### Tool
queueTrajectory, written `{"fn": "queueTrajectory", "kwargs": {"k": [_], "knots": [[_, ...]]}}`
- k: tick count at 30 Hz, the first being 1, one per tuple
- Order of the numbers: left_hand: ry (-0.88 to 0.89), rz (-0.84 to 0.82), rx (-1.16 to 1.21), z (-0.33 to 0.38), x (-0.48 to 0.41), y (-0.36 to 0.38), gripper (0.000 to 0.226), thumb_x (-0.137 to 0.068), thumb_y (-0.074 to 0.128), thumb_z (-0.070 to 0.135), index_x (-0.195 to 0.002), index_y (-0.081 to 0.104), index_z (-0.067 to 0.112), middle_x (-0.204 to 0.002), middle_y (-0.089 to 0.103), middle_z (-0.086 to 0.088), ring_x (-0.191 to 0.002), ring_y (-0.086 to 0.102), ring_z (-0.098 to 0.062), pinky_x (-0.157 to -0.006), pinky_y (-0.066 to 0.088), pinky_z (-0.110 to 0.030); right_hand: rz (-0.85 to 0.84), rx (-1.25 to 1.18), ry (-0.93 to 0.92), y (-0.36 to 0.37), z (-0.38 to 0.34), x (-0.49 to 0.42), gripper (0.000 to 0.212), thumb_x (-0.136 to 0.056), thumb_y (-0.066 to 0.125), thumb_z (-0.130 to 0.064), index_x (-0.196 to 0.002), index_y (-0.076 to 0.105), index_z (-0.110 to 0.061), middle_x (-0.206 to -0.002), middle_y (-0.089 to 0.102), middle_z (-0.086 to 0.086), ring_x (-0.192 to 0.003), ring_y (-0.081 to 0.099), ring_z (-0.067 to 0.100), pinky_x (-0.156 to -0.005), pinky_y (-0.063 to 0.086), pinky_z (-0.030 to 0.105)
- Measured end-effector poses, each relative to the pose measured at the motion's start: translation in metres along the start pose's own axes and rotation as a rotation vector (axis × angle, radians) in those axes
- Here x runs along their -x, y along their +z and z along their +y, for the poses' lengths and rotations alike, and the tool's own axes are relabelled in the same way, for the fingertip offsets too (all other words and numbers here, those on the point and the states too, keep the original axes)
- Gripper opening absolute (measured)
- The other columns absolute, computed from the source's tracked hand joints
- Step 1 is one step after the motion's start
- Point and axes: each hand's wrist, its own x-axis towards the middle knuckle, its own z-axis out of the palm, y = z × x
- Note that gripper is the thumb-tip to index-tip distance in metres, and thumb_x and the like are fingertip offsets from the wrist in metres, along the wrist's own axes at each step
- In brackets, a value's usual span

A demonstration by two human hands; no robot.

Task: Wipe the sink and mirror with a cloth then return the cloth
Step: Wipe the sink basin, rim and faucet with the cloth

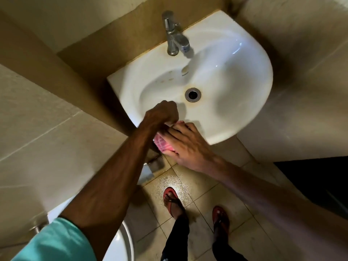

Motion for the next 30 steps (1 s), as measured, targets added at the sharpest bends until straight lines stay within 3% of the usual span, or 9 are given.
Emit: {"fn": "queueTrajectory", "kwargs": {"k": [4,7,11,14,18,21,24,27,30], "knots": [[-0.004,-0.004,-0.048,0.011,-0.003,0.007,0.014,-0.082,0.058,0.02,-0.086,0.071,0.016,-0.092,0.07,-0.006,-0.08,0.066,-0.027,-0.078,0.061,-0.043,-0.03,0.017,-0.036,0.007,0.003,0.005,0.063,-0.098,0.058,-0.047,-0.151,0.044,-0.016,-0.127,0.071,0.005,-0.119,0.06,0.028,-0.102,0.044,0.044],[-0.062,-0.023,-0.067,0.012,-0.009,0.016,0.015,-0.076,0.051,0.024,-0.073,0.063,0.015,-0.093,0.069,-0.008,-0.079,0.064,-0.027,-0.081,0.06,-0.046,0.041,0.001,-0.103,-0.008,0.018,0.022,0.068,-0.091,0.073,-0.035,-0.152,0.048,-0.02,-0.139,0.066,0.0,-0.12,0.061,0.024,-0.1,0.045,0.041],[-0.144,-0.024,-0.005,0.0,-0.039,0.036,0.043,-0.067,0.049,0.033,-0.102,0.072,0.023,-0.118,0.07,0.0,-0.107,0.066,-0.025,-0.093,0.056,-0.047,0.095,0.03,-0.211,-0.036,0.068,0.06,0.063,-0.09,0.077,-0.029,-0.149,0.056,-0.022,-0.146,0.064,-0.004,-0.121,0.064,0.022,-0.103,0.039,0.04],[-0.1,-0.034,0.018,0.026,-0.004,0.027,0.039,-0.082,0.05,0.026,-0.113,0.07,0.012,-0.125,0.068,-0.006,-0.115,0.063,-0.028,-0.092,0.053,-0.036,0.015,0.047,-0.252,-0.052,0.113,0.083,0.057,-0.096,0.062,-0.03,-0.152,0.053,-0.026,-0.15,0.06,-0.008,-0.128,0.06,0.02,-0.106,0.04,0.041],[-0.002,-0.048,0.091,0.064,0.031,0.025,0.03,-0.093,0.058,0.016,-0.119,0.072,0.01,-0.128,0.067,-0.005,-0.116,0.061,-0.026,-0.094,0.047,-0.031,-0.144,-0.057,-0.174,-0.076,0.159,0.091,0.073,-0.092,0.074,-0.045,-0.156,0.047,-0.025,-0.153,0.056,-0.006,-0.138,0.053,0.02,-0.119,0.033,0.045],[-0.024,-0.075,0.081,0.068,0.031,0.027,0.038,-0.093,0.061,0.028,-0.129,0.065,0.017,-0.136,0.061,-0.003,-0.121,0.058,-0.026,-0.105,0.046,-0.036,-0.21,-0.072,-0.105,-0.085,0.166,0.081,0.068,-0.096,0.063,-0.057,-0.152,0.05,-0.022,-0.148,0.061,-0.001,-0.137,0.055,0.023,-0.125,0.029,0.056],[-0.057,-0.092,0.032,0.075,0.033,0.026,0.044,-0.091,0.06,0.035,-0.133,0.06,0.023,-0.137,0.061,-0.001,-0.121,0.059,-0.025,-0.106,0.048,-0.044,-0.264,-0.025,-0.103,-0.091,0.159,0.066,0.058,-0.1,0.043,-0.058,-0.136,0.064,-0.016,-0.127,0.073,0.004,-0.119,0.066,0.028,-0.119,0.034,0.06],[-0.057,-0.076,0.011,0.084,0.036,0.021,0.046,-0.093,0.059,0.031,-0.137,0.056,0.018,-0.14,0.059,-0.003,-0.124,0.059,-0.026,-0.107,0.048,-0.043,-0.518,0.018,-0.048,-0.097,0.145,0.035,0.056,-0.103,0.022,-0.053,-0.106,0.069,-0.023,-0.094,0.073,-0.003,-0.092,0.065,0.024,-0.102,0.043,0.051],[-0.065,-0.048,0.04,0.092,0.038,0.021,0.044,-0.096,0.058,0.025,-0.137,0.052,0.009,-0.139,0.058,-0.01,-0.124,0.057,-0.028,-0.103,0.047,-0.038,-0.848,0.064,0.036,-0.094,0.137,0.002,0.046,-0.111,0.021,-0.049,-0.115,0.062,-0.03,-0.103,0.067,-0.004,-0.104,0.062,0.023,-0.106,0.038,0.049]]}}
